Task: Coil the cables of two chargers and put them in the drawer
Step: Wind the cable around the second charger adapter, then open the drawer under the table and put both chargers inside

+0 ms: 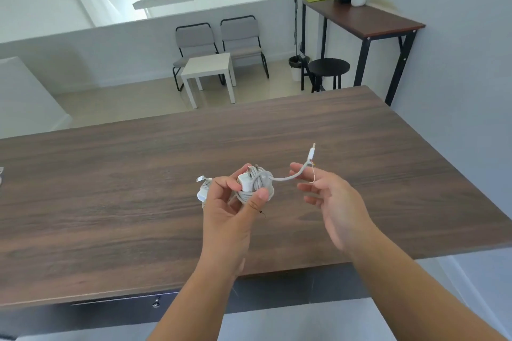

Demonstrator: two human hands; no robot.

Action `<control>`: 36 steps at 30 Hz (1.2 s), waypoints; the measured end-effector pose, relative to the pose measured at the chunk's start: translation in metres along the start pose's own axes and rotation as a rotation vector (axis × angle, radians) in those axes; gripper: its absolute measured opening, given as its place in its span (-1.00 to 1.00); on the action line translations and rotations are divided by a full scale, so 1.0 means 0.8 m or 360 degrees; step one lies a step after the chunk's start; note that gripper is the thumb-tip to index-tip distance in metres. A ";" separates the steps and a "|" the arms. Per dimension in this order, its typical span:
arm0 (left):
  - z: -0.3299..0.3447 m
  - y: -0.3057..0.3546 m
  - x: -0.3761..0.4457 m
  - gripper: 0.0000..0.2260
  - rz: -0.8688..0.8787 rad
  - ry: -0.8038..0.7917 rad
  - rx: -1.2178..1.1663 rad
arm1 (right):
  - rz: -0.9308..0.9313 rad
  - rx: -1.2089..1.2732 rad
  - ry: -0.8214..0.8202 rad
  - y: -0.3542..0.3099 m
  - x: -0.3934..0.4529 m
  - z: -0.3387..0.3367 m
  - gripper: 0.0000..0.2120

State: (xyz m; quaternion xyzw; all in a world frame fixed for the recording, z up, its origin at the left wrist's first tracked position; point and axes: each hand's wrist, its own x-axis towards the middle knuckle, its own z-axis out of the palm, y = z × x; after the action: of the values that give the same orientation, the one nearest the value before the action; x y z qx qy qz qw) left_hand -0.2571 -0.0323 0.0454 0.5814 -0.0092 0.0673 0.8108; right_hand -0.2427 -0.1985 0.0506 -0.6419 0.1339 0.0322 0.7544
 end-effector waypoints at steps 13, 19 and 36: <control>-0.056 -0.027 0.015 -0.77 -0.0381 0.0163 -0.0016 | 0.0031 0.0040 -0.0641 0.054 0.013 0.063 -0.66; -0.078 -0.069 0.026 -0.92 -0.0575 0.0303 0.0115 | 0.0186 -0.0097 -0.0545 0.101 0.044 0.078 -0.68; -0.137 -0.082 0.058 -0.83 -0.0578 0.0288 0.0816 | -0.0112 -0.0792 -0.0164 0.131 0.073 0.121 -0.51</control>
State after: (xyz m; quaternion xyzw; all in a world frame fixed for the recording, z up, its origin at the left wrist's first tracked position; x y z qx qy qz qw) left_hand -0.2104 0.0551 -0.0472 0.7504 0.1840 -0.0267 0.6343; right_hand -0.1938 -0.0926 -0.0509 -0.8095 0.0608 0.0704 0.5797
